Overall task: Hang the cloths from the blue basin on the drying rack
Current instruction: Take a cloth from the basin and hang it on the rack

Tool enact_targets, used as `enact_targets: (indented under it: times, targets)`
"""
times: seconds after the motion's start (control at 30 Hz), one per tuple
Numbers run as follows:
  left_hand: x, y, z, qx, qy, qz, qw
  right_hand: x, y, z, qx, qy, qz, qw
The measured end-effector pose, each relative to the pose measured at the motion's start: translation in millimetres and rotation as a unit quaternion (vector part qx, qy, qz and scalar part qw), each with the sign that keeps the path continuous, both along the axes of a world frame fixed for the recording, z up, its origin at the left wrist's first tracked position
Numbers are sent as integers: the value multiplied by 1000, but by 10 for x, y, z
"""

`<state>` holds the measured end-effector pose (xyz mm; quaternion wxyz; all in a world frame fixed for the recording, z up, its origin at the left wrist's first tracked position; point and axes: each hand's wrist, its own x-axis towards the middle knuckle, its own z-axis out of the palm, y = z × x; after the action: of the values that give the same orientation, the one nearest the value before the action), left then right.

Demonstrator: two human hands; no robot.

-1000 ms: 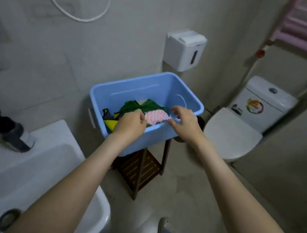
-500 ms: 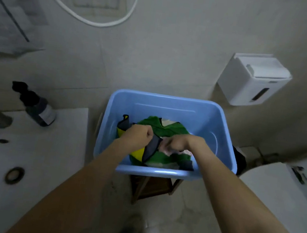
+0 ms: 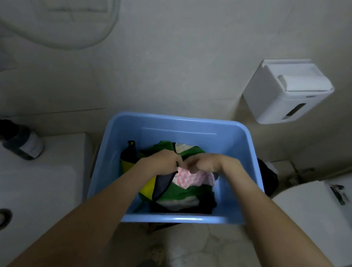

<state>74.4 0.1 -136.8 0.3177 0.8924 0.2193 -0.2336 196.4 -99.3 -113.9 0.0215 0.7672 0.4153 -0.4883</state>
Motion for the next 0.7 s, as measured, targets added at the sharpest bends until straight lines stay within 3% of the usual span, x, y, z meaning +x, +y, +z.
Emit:
enact_targets:
  times: [0.13,0.33,0.5,0.6,0.7]
  targets:
    - [125,1,-170,44,57,-70,995,84,-2,-395,4,-71,-7,997]
    - [150,-4,-239,44,145,-86,985,78,59,-857,8,-177,24,984]
    - [111,79,-223,0,155,-43,987,-7,63,-641,51,-95,9,994]
    - [93,57,-75,14,118,-63,991,-6,-15,-343,126,-10,-99,987]
    - [51,45,54,30,55,-55,996,40,-103,-81,186,5,-153,971]
